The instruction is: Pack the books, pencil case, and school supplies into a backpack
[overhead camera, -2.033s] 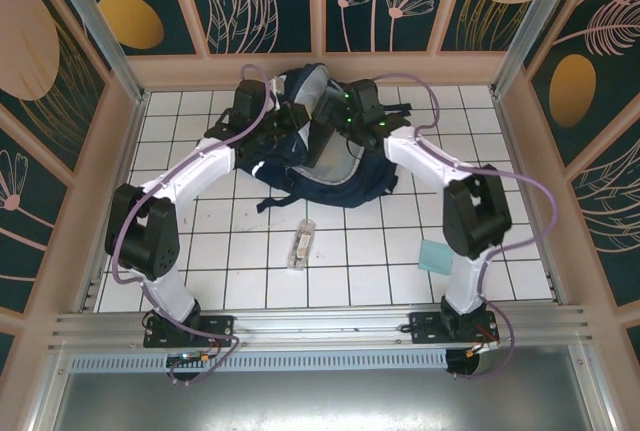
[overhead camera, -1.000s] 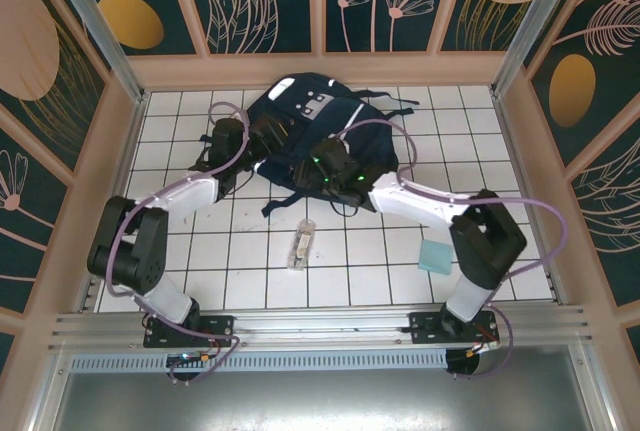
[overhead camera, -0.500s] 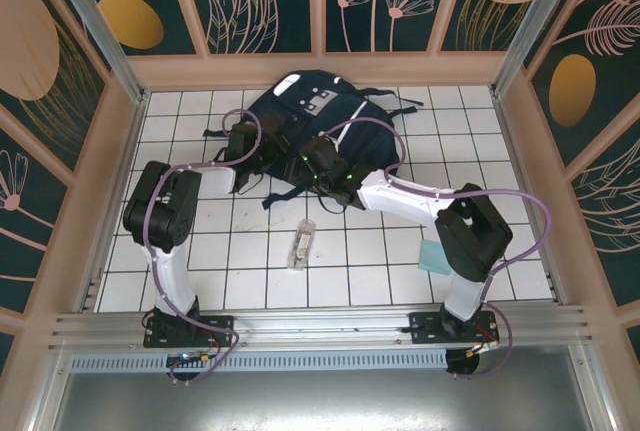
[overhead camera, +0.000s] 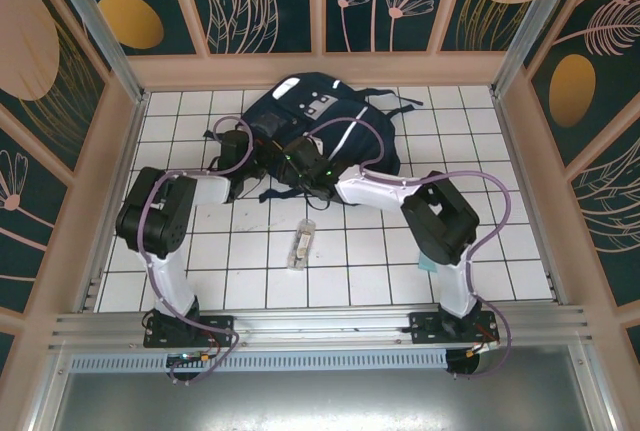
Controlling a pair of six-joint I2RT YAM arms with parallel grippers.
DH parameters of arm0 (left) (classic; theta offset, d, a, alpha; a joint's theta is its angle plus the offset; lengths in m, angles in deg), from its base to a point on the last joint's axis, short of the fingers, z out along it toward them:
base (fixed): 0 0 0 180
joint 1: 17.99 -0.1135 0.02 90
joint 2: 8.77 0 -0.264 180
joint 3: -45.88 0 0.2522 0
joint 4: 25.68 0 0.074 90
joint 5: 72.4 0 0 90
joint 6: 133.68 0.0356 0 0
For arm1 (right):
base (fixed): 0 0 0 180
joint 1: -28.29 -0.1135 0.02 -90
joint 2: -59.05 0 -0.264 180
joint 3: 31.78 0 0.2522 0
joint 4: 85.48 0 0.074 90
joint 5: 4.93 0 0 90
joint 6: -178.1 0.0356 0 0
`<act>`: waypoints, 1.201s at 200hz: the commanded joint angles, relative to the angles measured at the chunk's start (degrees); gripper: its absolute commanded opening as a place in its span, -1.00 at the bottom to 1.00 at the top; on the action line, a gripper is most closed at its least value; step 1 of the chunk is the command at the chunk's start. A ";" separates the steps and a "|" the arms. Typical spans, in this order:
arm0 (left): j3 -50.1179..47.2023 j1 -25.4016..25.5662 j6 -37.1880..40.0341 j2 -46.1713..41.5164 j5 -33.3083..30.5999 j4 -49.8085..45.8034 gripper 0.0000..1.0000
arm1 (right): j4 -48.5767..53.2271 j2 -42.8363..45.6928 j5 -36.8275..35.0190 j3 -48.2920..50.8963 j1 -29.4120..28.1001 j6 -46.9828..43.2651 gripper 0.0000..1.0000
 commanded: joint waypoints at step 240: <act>-1.96 0.87 -4.23 -7.78 -4.74 6.04 -1.00 | 7.52 5.40 7.99 4.01 5.43 -4.02 -1.00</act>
